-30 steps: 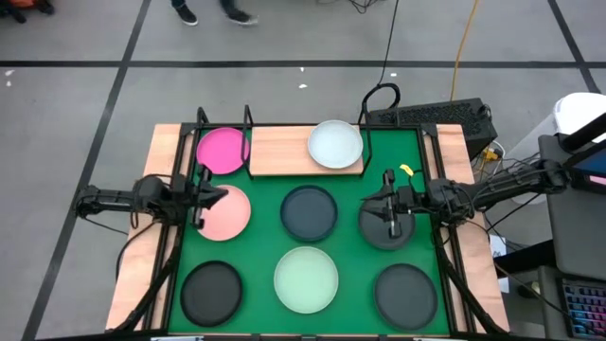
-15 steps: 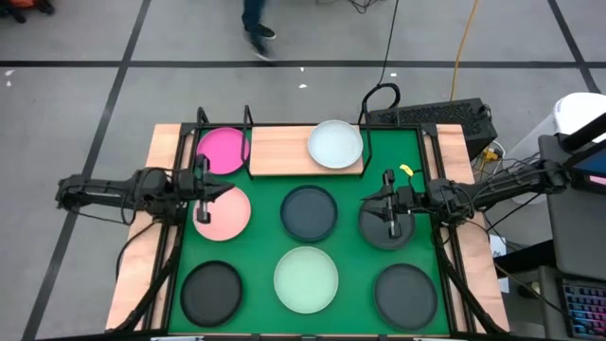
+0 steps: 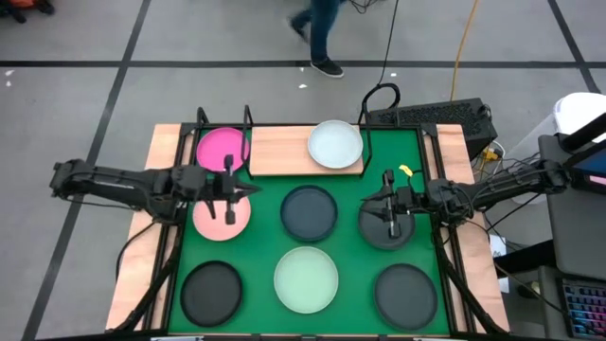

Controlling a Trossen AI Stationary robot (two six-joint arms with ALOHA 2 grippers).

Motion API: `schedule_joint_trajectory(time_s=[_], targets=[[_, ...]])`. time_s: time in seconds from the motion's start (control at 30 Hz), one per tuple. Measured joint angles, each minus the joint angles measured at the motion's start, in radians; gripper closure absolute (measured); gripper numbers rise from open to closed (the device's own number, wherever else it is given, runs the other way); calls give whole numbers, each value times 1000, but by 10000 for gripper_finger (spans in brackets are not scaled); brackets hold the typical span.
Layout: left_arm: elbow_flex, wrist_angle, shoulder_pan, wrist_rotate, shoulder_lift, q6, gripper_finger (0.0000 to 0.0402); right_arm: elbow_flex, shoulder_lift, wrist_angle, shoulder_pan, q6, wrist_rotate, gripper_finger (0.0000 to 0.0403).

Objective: Place and stack plates onto a shelf
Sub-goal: Stack the dark blue plate on top of the white plate on the shelf

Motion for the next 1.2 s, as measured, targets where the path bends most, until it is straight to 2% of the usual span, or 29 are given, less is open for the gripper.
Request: schedule_joint_trajectory(time_s=[0.67,0.83,1.0,1.2], targets=[[9,5,-21,-3,115,35,396,0,0,-3,0,1,0,305],[100,-115,-49,-28,152,26,396,0,0,-2,0,0,0,305],[184,-287,-73,-62,240,2,396,0,0,-2,0,-2,4,305],[195,-323,-75,-43,382,-11,396,0,0,-4,0,0,4,305]])
